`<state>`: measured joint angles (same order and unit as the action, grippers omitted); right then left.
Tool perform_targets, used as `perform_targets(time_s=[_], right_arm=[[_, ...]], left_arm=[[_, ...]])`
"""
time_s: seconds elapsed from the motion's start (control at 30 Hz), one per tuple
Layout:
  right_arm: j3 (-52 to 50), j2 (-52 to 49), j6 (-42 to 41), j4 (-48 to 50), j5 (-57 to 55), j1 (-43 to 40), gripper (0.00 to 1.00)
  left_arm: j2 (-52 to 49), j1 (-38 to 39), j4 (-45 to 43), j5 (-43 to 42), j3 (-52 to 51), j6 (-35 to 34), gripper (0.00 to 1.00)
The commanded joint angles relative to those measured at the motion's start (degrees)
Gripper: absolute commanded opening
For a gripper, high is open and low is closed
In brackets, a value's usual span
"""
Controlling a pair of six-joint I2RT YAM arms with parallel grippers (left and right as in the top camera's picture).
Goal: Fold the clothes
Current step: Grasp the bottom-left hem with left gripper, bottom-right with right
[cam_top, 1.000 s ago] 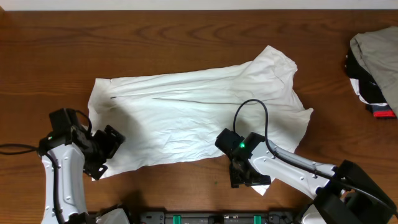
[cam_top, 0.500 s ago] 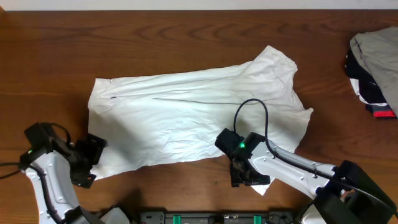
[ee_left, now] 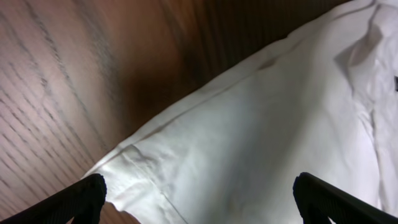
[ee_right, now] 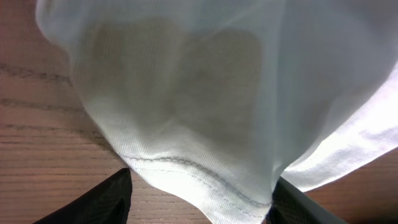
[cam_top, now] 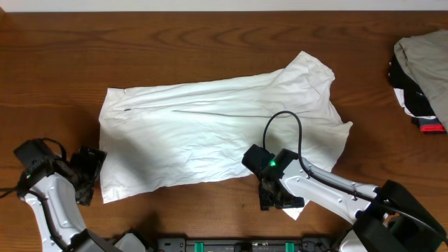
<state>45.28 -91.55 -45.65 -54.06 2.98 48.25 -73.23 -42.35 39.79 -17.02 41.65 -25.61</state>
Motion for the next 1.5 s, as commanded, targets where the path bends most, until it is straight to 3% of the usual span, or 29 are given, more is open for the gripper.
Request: perform_targets(time_s=[0.0, 0.73, 0.77, 0.9, 1.2, 1.33, 1.47], right_arm=[[-0.13, -0.24, -0.59, 0.50, -0.59, 0.48, 0.65], [-0.13, -0.24, -0.57, 1.68, 0.44, 0.46, 0.66], [-0.13, -0.24, -0.57, 1.70, 0.44, 0.46, 0.66], [-0.13, -0.24, -0.59, 2.08, 0.44, 0.46, 0.66], [-0.11, -0.24, -2.19, 2.64, 0.39, 0.17, 0.63], [-0.11, -0.22, -2.60, 2.64, 0.26, -1.25, 0.44], [-0.02, -0.22, -2.58, 2.67, 0.26, -3.63, 0.12]], left_arm=[[-2.32, -0.33, -0.22, 4.04, -0.37, 0.46, 0.98], [-18.97, -0.33, -1.75, 4.20, -0.81, 1.79, 0.98], [-19.15, -0.33, -1.44, 4.20, -0.98, 1.79, 0.94], [-19.26, -0.33, 1.01, 4.20, -1.42, 1.79, 0.60], [-19.26, -0.33, 3.48, 4.13, -1.42, 1.79, 0.21], [-19.26, -0.33, 3.56, 3.98, -1.42, 1.77, 0.06], [-19.23, -0.33, 3.58, 3.93, -1.40, 1.77, 0.06]])
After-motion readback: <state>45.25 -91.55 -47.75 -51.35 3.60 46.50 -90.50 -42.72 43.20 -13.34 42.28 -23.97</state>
